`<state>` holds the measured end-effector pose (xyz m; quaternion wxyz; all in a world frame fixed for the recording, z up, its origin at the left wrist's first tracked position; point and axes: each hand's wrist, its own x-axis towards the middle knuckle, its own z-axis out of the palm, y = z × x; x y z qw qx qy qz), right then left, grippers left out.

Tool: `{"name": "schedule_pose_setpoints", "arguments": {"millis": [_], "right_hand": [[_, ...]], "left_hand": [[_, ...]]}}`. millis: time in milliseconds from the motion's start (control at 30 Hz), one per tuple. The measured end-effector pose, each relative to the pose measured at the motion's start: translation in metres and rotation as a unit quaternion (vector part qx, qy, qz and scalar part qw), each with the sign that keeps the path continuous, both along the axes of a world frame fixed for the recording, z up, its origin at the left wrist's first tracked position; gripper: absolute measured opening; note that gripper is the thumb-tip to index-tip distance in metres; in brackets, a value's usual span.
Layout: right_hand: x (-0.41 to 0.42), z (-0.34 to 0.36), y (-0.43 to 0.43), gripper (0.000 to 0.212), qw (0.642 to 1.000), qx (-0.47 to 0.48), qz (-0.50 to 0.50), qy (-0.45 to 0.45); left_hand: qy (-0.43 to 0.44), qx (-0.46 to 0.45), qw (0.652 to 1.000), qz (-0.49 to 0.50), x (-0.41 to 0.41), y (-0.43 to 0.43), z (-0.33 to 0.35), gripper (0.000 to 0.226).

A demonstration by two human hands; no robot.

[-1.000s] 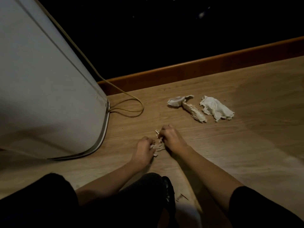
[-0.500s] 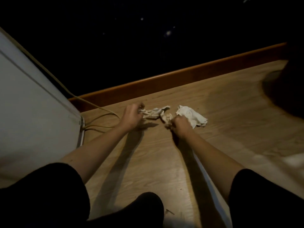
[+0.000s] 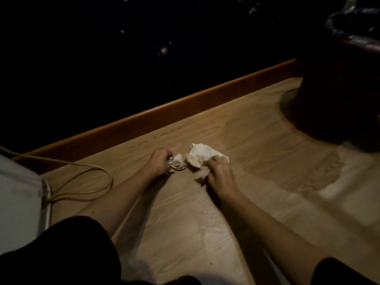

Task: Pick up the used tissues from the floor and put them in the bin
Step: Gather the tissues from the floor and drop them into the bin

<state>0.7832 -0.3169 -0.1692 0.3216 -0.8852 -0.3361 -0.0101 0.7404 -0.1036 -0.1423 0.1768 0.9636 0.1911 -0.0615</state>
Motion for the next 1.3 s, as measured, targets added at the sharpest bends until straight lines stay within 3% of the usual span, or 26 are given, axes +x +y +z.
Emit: {"name": "schedule_pose_setpoints", "arguments": {"millis": [133,267,500,667,767,967,1167,1300], "right_hand": [[0.052,0.016,0.004,0.03,0.997,-0.016,-0.07,0.006],[0.059,0.0,0.001,0.02,0.989,-0.092,-0.1,0.056],[0.031,-0.015,-0.019,0.019,0.992,-0.082,-0.093,0.003],[0.028,-0.015,-0.051,0.013,0.994,-0.089,-0.067,0.007],[0.044,-0.006,-0.084,0.014,0.989,-0.078,-0.119,0.025],[0.083,0.049,-0.138,0.021,0.982,-0.047,-0.18,-0.042],[0.121,0.146,-0.19,0.025,0.965,-0.006,-0.223,-0.14],[0.153,0.211,-0.215,0.027,0.957,0.02,-0.227,-0.179]], "left_hand": [[-0.106,-0.047,0.992,0.05,0.021,-0.009,0.011,0.019],[-0.173,-0.059,0.983,-0.011,0.052,-0.03,0.019,0.02],[-0.072,-0.049,0.994,-0.07,0.078,-0.072,-0.001,0.022],[-0.088,-0.052,0.991,-0.08,0.071,-0.074,-0.005,0.015],[-0.105,-0.063,0.99,-0.065,0.077,-0.081,0.011,0.014],[-0.159,-0.038,0.979,-0.123,0.102,-0.109,0.058,0.013],[-0.246,0.034,0.939,-0.237,0.163,-0.159,0.147,0.016],[-0.295,0.032,0.914,-0.276,0.211,-0.201,0.215,0.014]]}}
